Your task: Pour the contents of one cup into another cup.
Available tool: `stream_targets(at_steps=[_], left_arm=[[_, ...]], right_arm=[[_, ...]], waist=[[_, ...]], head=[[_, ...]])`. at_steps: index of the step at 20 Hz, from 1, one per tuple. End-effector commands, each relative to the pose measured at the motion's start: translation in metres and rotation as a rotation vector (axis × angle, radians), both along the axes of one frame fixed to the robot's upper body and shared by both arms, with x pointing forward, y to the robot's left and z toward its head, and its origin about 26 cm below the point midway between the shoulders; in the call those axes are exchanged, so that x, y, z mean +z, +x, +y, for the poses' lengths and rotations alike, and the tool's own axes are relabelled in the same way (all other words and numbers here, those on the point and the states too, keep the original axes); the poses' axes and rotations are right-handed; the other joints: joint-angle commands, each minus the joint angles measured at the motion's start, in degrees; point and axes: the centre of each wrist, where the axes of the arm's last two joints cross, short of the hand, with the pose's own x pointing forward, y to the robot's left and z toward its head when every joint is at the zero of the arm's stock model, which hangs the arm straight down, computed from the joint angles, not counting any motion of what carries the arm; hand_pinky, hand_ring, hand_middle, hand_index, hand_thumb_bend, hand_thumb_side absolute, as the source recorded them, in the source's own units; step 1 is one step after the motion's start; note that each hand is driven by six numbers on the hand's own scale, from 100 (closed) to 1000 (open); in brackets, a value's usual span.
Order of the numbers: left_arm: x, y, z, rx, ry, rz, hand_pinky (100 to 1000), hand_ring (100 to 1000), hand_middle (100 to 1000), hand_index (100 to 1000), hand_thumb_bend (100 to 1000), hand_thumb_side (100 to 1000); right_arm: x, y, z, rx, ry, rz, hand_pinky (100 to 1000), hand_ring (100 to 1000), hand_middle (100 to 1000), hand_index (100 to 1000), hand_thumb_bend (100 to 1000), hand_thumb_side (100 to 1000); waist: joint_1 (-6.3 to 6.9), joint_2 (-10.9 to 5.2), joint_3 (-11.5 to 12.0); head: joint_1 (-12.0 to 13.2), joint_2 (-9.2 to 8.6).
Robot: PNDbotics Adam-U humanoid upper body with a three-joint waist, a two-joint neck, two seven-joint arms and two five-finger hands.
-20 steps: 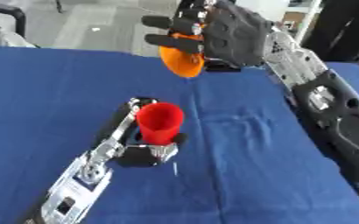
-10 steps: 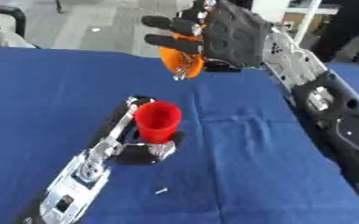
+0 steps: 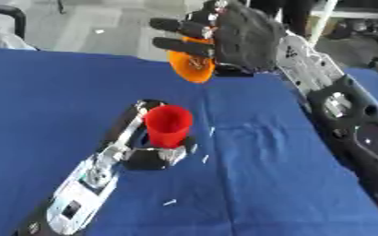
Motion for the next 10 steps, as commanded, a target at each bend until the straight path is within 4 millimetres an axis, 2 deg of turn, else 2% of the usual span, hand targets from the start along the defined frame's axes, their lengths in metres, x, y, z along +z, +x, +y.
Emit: stream_targets(at_steps=[1, 10], left_arm=[[0.0089, 0.0029, -0.0048, -0.009, -0.007, -0.032, 100, 252, 325, 615, 100, 340], [0.0103, 0.0068, -0.008, -0.012, -0.005, -0.039, 100, 253, 326, 616, 100, 341]], right_arm=[[0.0134, -0.0036, 0.0016, 0.148, -0.007, -0.019, 534, 336, 887, 930, 100, 100], [0.0161, -0.0087, 0.0092, 0.183, -0.006, -0.028, 537, 336, 887, 929, 100, 100]], waist=[[0.02, -0.88, -0.2], [-0.17, -0.83, -0.6]], head=[[0.1, -0.43], [0.2, -0.47]])
